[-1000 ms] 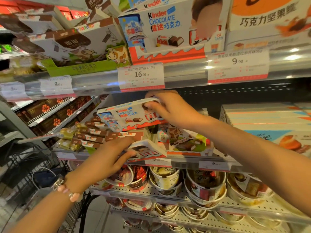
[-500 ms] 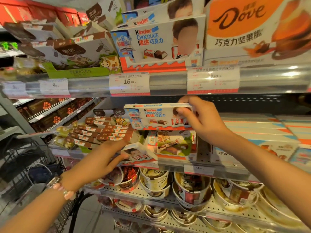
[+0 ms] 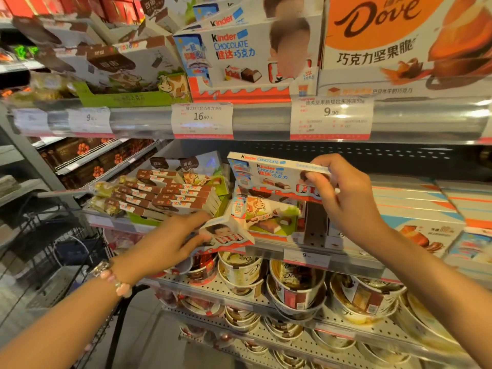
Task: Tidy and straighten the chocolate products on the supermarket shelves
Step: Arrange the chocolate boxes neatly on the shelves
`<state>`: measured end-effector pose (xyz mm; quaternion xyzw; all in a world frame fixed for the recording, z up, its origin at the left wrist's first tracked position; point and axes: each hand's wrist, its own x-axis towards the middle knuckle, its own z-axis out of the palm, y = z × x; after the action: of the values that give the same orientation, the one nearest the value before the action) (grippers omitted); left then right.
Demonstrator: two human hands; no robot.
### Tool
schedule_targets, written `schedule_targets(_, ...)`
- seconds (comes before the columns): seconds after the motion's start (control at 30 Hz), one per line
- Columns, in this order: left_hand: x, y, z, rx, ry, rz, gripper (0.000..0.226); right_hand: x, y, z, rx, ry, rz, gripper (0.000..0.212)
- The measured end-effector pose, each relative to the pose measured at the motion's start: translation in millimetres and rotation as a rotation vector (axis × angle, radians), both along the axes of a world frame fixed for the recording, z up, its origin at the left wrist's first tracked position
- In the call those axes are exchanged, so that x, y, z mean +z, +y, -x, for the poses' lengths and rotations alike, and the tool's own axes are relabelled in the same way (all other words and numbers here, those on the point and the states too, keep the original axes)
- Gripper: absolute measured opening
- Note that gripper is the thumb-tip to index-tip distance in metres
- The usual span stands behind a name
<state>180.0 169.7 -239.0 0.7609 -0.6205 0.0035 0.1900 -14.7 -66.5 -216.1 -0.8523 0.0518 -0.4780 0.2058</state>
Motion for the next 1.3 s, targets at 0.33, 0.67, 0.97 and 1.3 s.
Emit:
schedule_targets(0.33,27.5,-43.8,12.3,-0.165,-0.114,-0.003,0.016,-5.7,6.9,-1.6,-0.228,0.017,-0.058,0.023)
schedule_targets(0.67,43.6,-104.6,-11.0,-0.259,-0.276,-0.294,0.036,-5.0,16.3,-19.9,-0.436,-0.040,-0.037,0.019)
schedule_targets(0.97,30.1,-150.2,-24.7,-0.318,-0.009,-0.359,0.035,3.1,19.7,-6.6,-0.594,0.052,0.041,0.018)
schedule_targets(1.3,27.3,-138.5,-15.0,-0.239,-0.084,-0.255,0.028,18.6,11.2,-5.5,-0.545,0.047,-0.027,0.027)
